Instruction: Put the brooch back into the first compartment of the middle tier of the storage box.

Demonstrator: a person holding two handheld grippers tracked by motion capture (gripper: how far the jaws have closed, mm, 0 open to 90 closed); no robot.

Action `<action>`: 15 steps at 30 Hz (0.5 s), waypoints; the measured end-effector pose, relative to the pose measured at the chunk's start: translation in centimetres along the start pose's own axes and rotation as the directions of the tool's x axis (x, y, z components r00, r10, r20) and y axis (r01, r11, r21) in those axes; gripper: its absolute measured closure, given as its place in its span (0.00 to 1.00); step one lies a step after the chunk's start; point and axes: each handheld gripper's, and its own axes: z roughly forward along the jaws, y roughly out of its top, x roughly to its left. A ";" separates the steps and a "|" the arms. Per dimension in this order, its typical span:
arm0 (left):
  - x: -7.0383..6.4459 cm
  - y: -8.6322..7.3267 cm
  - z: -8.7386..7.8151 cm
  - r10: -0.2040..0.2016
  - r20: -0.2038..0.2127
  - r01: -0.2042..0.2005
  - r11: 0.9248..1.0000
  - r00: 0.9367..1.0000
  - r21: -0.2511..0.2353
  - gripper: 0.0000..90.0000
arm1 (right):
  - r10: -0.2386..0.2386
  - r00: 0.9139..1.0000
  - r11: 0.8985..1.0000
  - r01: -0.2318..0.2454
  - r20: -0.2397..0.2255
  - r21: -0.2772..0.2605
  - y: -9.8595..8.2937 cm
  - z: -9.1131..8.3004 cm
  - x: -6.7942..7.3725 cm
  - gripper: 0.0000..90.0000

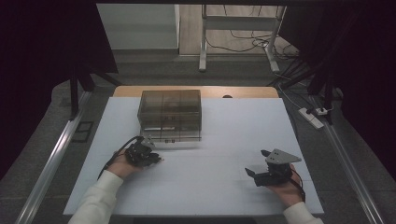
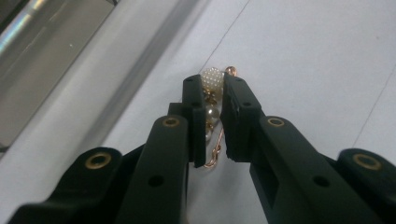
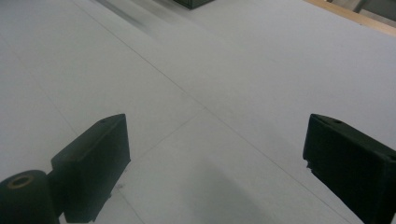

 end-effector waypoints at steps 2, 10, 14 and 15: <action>-0.1 0.1 0.0 0.006 -0.008 -0.006 1.000 1.000 0.000 0.89 | -0.003 1.000 1.000 0.003 0.000 0.003 0.0 0.0 0.0 0.08; -0.1 0.2 -0.8 -0.005 -0.020 0.004 0.999 1.000 -0.045 0.89 | -0.002 1.000 1.000 0.002 0.002 0.001 0.0 0.0 0.0 0.08; 0.0 0.1 -1.5 -0.012 0.005 0.012 0.997 1.000 -0.074 0.89 | -0.002 1.000 1.000 0.002 0.002 0.000 0.0 0.0 -0.1 0.08; 0.0 0.1 -1.6 -0.014 0.007 0.015 0.997 1.000 -0.081 0.89 | -0.002 1.000 1.000 0.002 0.003 0.000 0.0 -0.1 -0.1 0.08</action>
